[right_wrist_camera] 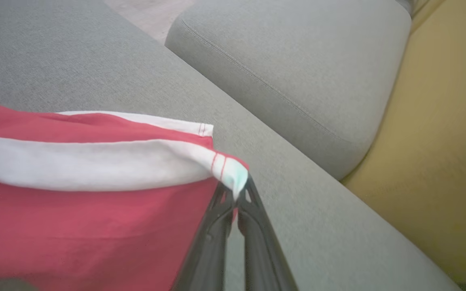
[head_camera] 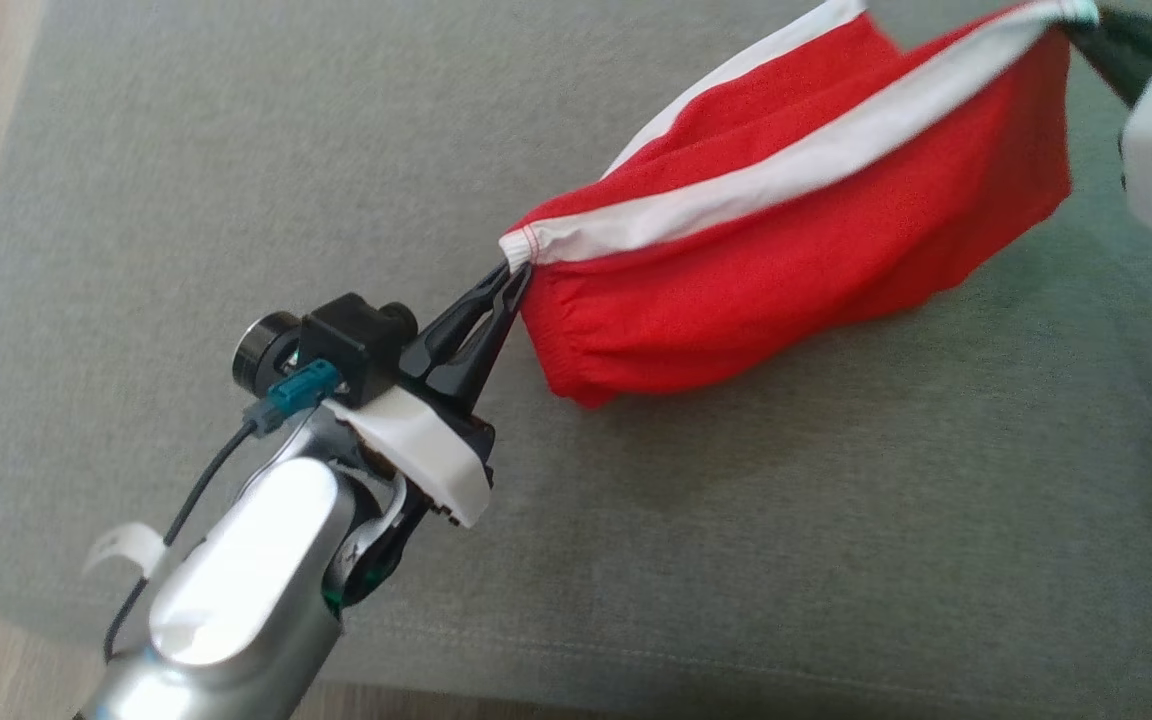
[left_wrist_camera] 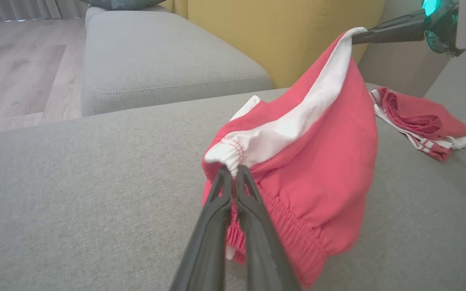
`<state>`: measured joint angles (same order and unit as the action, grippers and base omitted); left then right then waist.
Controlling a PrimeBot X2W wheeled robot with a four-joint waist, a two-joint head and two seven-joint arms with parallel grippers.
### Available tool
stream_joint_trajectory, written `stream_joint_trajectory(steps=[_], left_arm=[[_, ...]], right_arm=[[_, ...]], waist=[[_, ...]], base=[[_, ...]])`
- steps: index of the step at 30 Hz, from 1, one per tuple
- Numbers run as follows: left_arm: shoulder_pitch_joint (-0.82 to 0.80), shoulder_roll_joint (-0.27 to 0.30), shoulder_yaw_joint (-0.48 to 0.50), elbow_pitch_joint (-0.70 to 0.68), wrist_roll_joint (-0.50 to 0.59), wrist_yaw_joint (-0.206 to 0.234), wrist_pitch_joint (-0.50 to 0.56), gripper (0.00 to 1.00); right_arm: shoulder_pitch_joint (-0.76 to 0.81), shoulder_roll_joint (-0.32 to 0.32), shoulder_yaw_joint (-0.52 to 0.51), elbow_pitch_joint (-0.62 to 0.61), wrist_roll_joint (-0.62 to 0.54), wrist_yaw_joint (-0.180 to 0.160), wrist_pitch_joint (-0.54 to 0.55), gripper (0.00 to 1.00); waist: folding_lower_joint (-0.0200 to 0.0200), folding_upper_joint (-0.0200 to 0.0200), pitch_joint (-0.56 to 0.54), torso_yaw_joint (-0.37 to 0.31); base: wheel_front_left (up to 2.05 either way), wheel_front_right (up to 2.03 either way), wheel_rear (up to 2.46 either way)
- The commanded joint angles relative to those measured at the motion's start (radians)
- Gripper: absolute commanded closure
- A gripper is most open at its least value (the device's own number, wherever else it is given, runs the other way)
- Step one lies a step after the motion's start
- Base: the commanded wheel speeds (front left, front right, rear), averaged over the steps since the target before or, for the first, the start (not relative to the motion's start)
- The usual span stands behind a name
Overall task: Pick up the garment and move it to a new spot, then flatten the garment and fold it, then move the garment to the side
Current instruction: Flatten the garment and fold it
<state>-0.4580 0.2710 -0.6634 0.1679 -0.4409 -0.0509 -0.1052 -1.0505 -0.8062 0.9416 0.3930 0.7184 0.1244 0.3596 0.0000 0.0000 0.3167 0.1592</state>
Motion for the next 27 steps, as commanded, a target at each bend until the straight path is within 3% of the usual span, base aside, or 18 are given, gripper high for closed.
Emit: stream_joint_trajectory(steps=[1, 17, 18, 20, 21, 23, 24, 27], left_arm=[[-0.043, 0.011, 0.041, -0.009, 0.009, -0.001, -0.014, 1.00], [-0.133, -0.092, 0.022, 0.142, 0.011, -0.007, -0.114, 1.00], [-0.138, -0.096, 0.022, 0.155, 0.011, -0.007, -0.120, 1.00], [-0.140, -0.098, 0.022, 0.163, 0.012, -0.006, -0.122, 1.00], [-0.142, -0.099, 0.022, 0.169, 0.013, -0.004, -0.124, 0.86], [-0.144, -0.101, 0.024, 0.183, 0.014, 0.000, -0.128, 0.18], [-0.145, -0.101, 0.025, 0.190, 0.014, 0.002, -0.130, 0.00], [-0.147, -0.094, 0.030, 0.206, 0.019, 0.013, -0.134, 0.00]], right_arm=[[-0.030, -0.001, 0.017, 0.000, -0.015, 0.006, -0.007, 1.00], [-0.288, 0.078, 0.256, 0.277, -0.029, 0.006, -0.137, 1.00], [-0.293, 0.092, 0.275, 0.308, -0.011, 0.006, -0.139, 0.00], [-0.296, 0.098, 0.286, 0.317, -0.010, 0.006, -0.145, 0.00], [-0.301, 0.103, 0.293, 0.326, -0.009, 0.006, -0.156, 0.00], [-0.302, 0.114, 0.301, 0.352, -0.002, 0.006, -0.182, 0.00], [-0.300, 0.120, 0.302, 0.367, 0.004, 0.006, -0.194, 0.00], [-0.291, 0.131, 0.298, 0.419, 0.020, 0.006, -0.249, 0.00]], waist=[[0.0000, 0.0000, 0.041, 0.037], [0.0000, 0.0000, 0.171, 0.142], [0.0000, 0.0000, 0.173, 0.143], [0.0000, 0.0000, 0.173, 0.141], [0.0000, 0.0000, 0.172, 0.138], [0.0000, 0.0000, 0.166, 0.130], [0.0000, 0.0000, 0.160, 0.125], [0.0000, 0.0000, 0.135, 0.106]], base=[[0.00, 0.00, 0.00], [0.00, 0.00, 0.00], [0.00, 0.00, 0.00], [0.00, 0.00, 0.00], [0.00, 0.00, 0.00], [0.00, 0.00, 0.00], [0.00, 0.00, 0.00], [0.00, 0.00, 0.00]])
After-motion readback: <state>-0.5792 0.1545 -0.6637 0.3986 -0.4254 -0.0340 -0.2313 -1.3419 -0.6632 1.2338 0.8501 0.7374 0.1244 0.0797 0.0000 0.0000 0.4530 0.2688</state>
